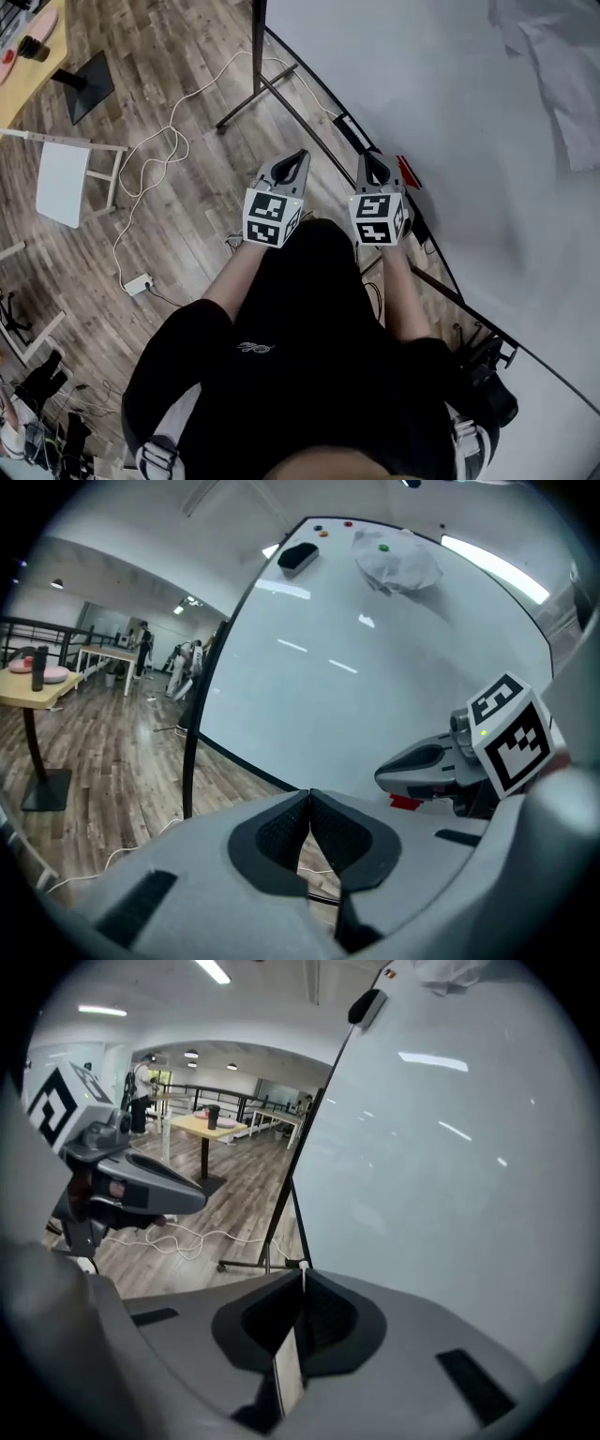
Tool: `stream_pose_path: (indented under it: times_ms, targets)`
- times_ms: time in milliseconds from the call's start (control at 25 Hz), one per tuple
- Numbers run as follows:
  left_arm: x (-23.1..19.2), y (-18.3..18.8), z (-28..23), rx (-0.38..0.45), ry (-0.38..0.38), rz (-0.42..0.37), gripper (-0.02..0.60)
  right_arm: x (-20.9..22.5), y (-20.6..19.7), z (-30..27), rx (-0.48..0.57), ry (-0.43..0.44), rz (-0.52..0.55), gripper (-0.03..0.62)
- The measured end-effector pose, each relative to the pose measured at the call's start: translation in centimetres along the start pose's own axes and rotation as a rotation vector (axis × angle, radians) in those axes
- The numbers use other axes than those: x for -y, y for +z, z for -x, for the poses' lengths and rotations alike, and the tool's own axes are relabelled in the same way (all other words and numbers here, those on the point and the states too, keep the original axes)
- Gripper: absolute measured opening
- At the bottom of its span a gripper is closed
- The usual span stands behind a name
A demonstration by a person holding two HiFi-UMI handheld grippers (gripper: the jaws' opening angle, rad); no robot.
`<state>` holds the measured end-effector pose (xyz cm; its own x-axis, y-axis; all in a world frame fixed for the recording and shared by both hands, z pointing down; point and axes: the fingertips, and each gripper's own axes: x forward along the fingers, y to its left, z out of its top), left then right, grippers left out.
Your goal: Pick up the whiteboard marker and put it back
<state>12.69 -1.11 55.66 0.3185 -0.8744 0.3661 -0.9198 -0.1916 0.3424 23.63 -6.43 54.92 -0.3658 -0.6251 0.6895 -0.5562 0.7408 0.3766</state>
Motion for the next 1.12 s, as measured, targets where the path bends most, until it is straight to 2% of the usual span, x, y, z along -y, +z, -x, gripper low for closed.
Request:
stream_pose_path:
  times_ms: [200, 480, 720, 800, 1120]
  targets:
    - [-1.4, -1.0, -1.6, -0.037, -0.009, 0.030, 0.008, 0.4, -1.9, -4.4, -0.128, -0.025, 0.098, 0.005]
    - [-4.9, -1.4, -2.7, -0.078, 0.036, 0.061, 0.008, -0.1, -4.4, -9.5, -0.285, -0.017, 0.195, 0.006]
    - [-5.6, -2.4, -4.9, -0.120, 0.046, 0.056, 0.008, 0.0, -5.9, -11.3, -0.365, 0.008, 0.249, 0.015]
    - [-5.4, -2.7, -5.3, -0.133, 0.037, 0.052, 0.008, -0.1, -6.4, -11.6, -0.386, 0.011, 0.264, 0.084]
    - [-5.5, -3.2, -5.5, -0.146, 0.042, 0.056, 0.008, 0.1, -7.0, -12.6, -0.416, -0.010, 0.302, 0.069]
